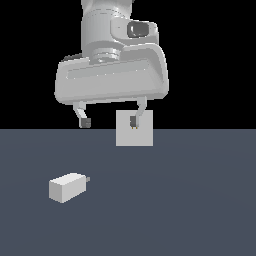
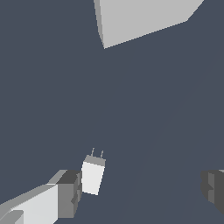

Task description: Plug the charger into the wall socket.

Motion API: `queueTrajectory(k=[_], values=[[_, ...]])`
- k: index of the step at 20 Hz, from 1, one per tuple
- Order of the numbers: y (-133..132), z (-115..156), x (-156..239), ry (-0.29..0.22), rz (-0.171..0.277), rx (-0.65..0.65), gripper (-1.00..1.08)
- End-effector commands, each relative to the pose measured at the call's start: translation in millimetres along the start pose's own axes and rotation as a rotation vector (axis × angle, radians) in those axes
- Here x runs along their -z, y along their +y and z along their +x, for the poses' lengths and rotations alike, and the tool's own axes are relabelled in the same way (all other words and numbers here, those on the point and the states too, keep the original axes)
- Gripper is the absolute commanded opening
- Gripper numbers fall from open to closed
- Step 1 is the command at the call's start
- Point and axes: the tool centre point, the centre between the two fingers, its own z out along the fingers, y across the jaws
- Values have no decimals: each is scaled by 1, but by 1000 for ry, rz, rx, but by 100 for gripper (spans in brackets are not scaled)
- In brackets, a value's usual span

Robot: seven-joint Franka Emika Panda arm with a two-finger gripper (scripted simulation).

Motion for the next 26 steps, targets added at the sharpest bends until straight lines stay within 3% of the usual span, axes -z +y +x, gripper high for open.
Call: queueTrajectory(k=[1, 13, 26], values=[[-7, -9, -7, 14, 2, -44, 100], [-37, -38, -37, 64, 7, -202, 100], [-48, -44, -47, 79, 7, -250, 100]])
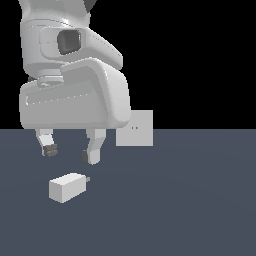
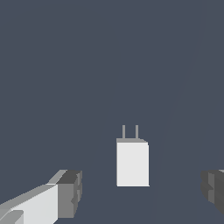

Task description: Plug the charger into the wall socket.

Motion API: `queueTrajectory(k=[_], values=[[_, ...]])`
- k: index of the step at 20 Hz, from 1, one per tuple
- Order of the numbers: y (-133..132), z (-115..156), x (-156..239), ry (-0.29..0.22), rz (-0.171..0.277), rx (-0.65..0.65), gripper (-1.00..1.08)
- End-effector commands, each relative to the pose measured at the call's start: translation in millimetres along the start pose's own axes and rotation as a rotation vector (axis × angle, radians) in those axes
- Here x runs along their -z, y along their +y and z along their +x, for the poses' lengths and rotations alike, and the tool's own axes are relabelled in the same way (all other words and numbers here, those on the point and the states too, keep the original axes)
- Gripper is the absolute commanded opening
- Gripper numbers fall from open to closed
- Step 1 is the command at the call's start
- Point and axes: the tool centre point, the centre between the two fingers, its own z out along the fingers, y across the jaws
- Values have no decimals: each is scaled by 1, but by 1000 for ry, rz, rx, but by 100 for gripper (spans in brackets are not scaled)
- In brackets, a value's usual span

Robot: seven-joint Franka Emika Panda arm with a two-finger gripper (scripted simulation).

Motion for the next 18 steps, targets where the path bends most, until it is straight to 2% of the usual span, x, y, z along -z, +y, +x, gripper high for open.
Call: queueTrajectory(k=[1, 18], values=[[0, 0, 0, 0, 0, 0, 100], [0, -4, -49, 1, 0, -3, 100]])
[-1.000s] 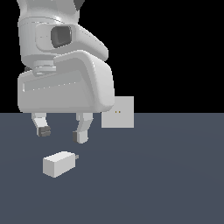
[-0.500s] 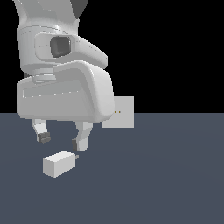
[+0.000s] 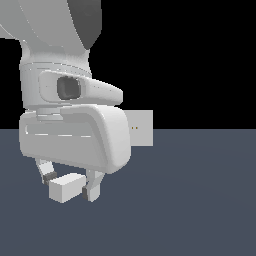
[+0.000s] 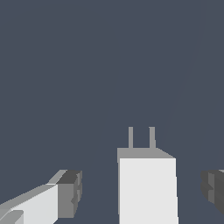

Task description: Plug the charger into the wall socket.

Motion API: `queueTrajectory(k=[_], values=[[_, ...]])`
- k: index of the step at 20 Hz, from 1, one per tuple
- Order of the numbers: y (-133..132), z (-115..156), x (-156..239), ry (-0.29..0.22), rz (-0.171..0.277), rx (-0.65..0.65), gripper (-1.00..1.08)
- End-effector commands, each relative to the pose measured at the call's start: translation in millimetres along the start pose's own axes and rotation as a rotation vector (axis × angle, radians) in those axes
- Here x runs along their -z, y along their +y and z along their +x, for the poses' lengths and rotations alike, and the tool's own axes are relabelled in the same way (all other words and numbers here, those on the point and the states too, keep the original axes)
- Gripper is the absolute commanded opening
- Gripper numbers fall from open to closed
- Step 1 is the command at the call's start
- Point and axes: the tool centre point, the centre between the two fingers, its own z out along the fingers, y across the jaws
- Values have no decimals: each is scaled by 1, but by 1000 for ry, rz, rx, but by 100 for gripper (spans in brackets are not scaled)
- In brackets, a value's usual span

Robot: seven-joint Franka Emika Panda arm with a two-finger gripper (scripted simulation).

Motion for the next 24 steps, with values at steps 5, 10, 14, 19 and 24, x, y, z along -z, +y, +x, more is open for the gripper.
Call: queueTrajectory(k=[5, 10, 14, 19, 24], values=[[0, 0, -4, 1, 1, 0, -100], [0, 0, -4, 1, 1, 0, -100], [0, 0, -3, 1, 1, 0, -100], [3, 4, -1, 1, 2, 18, -100], [10, 12, 5, 2, 5, 59, -100]])
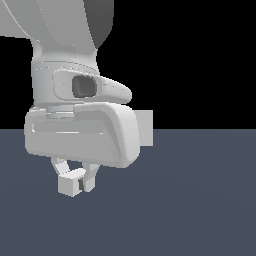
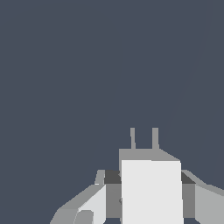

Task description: Plug the charger into the wall socket.

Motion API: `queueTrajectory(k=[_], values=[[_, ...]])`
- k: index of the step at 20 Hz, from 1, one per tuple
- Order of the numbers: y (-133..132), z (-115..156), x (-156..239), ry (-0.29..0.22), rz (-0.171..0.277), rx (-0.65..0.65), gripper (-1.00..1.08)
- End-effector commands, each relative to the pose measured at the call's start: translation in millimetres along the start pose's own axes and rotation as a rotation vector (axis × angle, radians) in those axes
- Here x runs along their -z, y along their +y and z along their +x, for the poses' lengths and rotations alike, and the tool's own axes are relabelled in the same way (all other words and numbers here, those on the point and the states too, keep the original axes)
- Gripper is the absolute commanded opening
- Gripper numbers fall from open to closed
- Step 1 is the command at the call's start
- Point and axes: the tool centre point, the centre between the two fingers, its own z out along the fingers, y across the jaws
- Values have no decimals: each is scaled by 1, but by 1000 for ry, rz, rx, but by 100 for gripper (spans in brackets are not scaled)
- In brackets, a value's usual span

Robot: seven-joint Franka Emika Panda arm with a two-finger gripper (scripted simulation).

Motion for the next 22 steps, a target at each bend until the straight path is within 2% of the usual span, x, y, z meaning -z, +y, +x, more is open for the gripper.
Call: queueTrajectory(k=[1, 22], values=[[4, 5, 4, 1, 2, 24, -100], [49, 84, 50, 2, 30, 372, -100]])
